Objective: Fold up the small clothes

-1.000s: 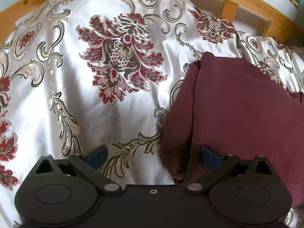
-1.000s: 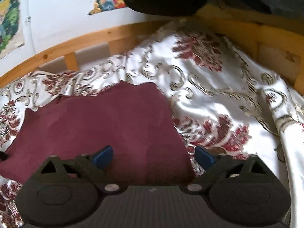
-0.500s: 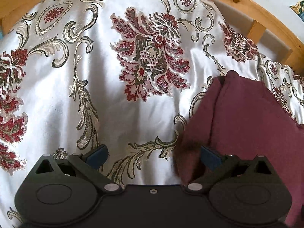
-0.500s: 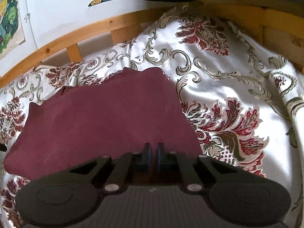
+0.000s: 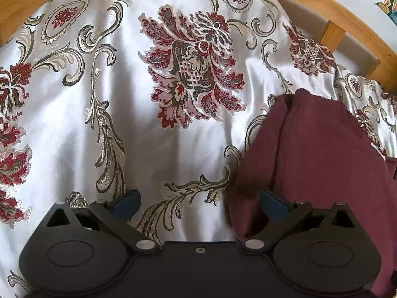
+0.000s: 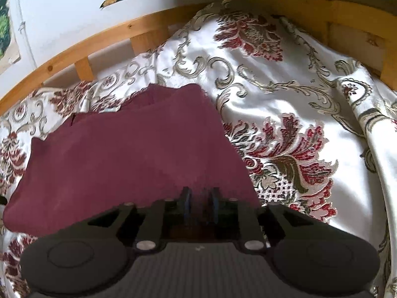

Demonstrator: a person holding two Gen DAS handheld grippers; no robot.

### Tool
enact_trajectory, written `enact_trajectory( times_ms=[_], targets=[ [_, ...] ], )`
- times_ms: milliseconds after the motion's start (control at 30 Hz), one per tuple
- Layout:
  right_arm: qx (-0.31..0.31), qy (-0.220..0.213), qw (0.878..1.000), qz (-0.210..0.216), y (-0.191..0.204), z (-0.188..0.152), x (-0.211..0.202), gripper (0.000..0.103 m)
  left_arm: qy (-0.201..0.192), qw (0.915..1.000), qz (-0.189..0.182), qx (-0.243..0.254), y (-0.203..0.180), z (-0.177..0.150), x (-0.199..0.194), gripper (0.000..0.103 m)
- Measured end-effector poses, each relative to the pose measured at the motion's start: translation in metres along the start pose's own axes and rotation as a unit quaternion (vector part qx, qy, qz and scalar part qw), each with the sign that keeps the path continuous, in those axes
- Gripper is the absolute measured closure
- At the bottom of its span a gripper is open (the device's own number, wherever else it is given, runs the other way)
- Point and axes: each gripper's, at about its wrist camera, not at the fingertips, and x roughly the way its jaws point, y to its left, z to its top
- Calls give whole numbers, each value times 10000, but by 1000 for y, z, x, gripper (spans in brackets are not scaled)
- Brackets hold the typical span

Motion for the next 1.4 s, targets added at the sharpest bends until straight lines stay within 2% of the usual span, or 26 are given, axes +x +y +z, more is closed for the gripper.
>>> enact_trajectory(
  times_ms=[67,133,300,433,533,633,767,867,967,1033,1100,1167,1267,1400],
  targets=[
    [43,-74,10000,-28,-1,1,-1,58,-147,9998,-106,-27,1,0,-5,1],
    [25,-177,9998,-26,0,2,-3,39,-375,9989,-273,-86,2,1,-13,1],
    [-234,-402,9988,160,11,3,-9,18,-732,9936,-824,-236,0,7,-22,1],
    [-690,-600,9951,383,29,2,-14,6,-583,9912,-1186,33,-19,22,-5,1],
    [-1154,-715,9898,438,46,-1,-15,2,-448,9903,-1170,601,-38,34,9,1],
    [-1548,-749,9841,434,59,-6,-14,1,-424,9847,-1107,1278,-53,42,21,1],
    [-1672,-658,9824,509,70,-9,-6,0,-306,9776,-1078,1784,-59,47,39,1],
    [-1713,-611,9819,520,72,-11,-1,0,-26,9762,-1429,1634,-52,52,52,1],
    [-1731,-527,9823,486,72,-12,4,0,222,9689,-2093,1304,-43,56,58,1],
    [-1711,-470,9830,467,71,-13,7,0,229,9650,-2319,1207,-40,56,58,1],
    [-1679,-437,9838,460,71,-13,8,0,242,9632,-2375,1233,-39,55,58,1],
    [-1653,-431,9842,466,70,-13,7,0,417,9653,-2265,1229,-39,53,61,1],
    [-1654,-404,9844,440,70,-13,6,0,822,9652,-2253,1042,-37,49,68,7],
    [-1672,-357,9844,419,70,-14,6,0,907,9642,-2382,729,-28,45,61,19]
  ],
)
